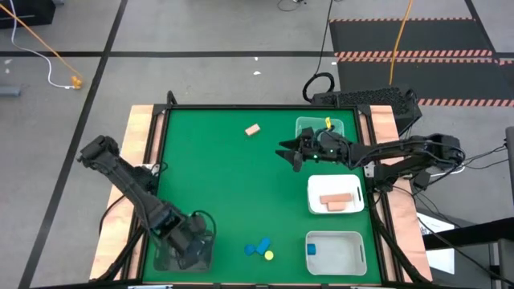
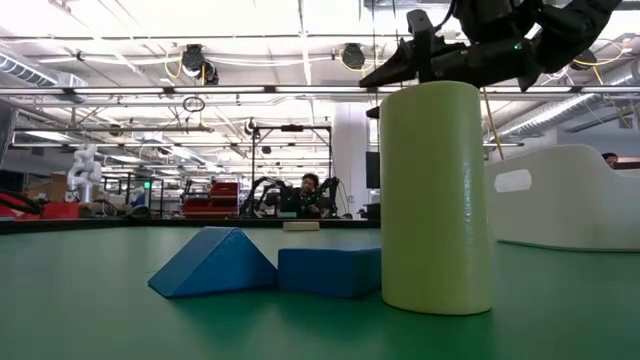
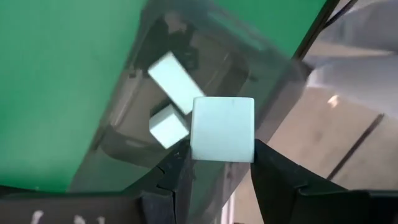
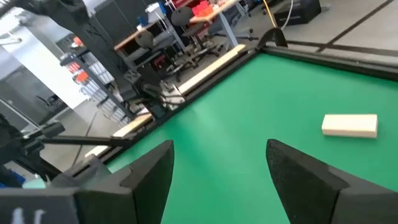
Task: Sort & place blocks by color
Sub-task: Put the light blue block into the black transparent bin, then put the brown block into the white bin
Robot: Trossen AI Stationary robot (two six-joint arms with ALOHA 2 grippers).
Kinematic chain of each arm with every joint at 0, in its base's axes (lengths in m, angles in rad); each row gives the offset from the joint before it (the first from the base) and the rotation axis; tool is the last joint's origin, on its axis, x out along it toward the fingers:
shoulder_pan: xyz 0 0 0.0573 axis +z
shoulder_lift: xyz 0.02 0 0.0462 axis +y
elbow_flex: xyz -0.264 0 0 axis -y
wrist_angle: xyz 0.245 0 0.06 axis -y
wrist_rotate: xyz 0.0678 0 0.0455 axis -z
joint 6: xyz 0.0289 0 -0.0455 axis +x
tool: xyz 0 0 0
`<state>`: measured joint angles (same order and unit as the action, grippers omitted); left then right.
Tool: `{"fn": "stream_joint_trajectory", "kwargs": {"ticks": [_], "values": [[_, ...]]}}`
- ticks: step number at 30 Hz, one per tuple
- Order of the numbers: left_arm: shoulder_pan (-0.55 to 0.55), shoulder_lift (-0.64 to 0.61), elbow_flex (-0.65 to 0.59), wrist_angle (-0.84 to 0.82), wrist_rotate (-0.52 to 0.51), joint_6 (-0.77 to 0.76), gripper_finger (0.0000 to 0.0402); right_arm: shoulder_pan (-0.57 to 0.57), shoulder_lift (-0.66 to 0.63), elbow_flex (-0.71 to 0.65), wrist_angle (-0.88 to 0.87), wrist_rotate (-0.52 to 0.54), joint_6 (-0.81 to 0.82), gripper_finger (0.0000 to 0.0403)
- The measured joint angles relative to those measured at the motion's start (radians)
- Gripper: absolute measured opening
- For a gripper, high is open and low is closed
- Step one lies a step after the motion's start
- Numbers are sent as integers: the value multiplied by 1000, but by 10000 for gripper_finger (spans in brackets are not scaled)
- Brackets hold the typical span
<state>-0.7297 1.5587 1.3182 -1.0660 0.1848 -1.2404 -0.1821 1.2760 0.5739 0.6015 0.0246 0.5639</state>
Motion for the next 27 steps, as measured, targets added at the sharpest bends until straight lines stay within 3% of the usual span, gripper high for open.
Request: {"fn": "stream_joint_trajectory", "kwargs": {"ticks": [6,12,17,21,27], "values": [[-70,78,0,-5,33,7,133,26,16,0,1,0,0,247],[-91,108,0,-6,35,-5,236,34,11,0,7,0,17,247],[-70,88,-1,-15,34,-45,287,36,11,0,33,-3,76,247],[-40,71,-1,-16,34,-64,295,40,11,2,45,-4,78,247],[43,42,-1,-17,26,-40,276,44,11,91,13,-55,30,247]]}}
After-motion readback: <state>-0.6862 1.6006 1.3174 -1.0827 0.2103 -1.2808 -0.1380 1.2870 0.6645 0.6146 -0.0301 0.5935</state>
